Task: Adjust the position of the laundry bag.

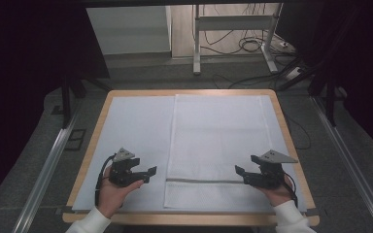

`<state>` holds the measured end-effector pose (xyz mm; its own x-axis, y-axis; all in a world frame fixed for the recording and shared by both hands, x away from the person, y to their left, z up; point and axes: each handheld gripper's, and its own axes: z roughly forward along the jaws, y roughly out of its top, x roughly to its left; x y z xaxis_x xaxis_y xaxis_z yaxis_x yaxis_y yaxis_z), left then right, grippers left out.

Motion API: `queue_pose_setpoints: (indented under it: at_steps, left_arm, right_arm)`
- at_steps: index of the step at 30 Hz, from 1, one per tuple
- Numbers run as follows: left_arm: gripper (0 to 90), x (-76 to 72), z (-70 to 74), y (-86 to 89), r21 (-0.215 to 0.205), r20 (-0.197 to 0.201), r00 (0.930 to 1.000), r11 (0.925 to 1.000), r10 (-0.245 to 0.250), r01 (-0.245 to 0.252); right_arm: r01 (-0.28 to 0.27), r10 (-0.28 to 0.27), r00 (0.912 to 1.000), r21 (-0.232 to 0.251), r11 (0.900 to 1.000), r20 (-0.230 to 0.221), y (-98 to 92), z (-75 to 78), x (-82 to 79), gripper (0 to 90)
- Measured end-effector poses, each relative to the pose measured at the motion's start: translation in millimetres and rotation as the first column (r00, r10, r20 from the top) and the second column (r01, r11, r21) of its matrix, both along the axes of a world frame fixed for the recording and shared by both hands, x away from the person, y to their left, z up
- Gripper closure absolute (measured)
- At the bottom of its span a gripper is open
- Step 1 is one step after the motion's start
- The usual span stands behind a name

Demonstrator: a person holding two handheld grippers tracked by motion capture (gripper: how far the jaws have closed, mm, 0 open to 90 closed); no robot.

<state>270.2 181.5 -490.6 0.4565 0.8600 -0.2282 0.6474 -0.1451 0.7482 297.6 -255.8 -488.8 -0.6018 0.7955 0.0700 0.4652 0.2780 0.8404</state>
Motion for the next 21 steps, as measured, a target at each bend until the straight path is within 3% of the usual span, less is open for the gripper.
queue_pose_setpoints:
  at_steps: [4,6,14,21]
  left_arm:
    - [20.8,4.5,10.2,-5.5,-0.003,0.005,0.9999,0.9999,-0.011,0.011]
    - [20.3,6.6,13.2,-10.0,0.002,-0.013,0.9996,0.9997,-0.024,0.024]
    - [20.7,12.9,10.5,-15.4,-0.012,-0.06,0.9975,0.9992,-0.038,0.037]
    - [21.5,26.8,5.4,-43.1,-0.022,-0.111,0.9914,0.9975,-0.07,0.068]
  right_arm:
    - [0.008,-0.008,1.0,0.0,1.0,0.001,-2.4,-0.2,-0.6,22.6]
    - [0.015,-0.015,0.9999,-0.003,1.0,-0.001,-3.3,-0.7,1.6,22.7]
    - [0.009,-0.009,1.0,-0.021,1.0,0.0,1.8,-2.0,5.4,22.7]
    - [0.011,-0.011,0.9999,-0.023,1.0,0.006,2.2,-1.4,3.6,22.8]
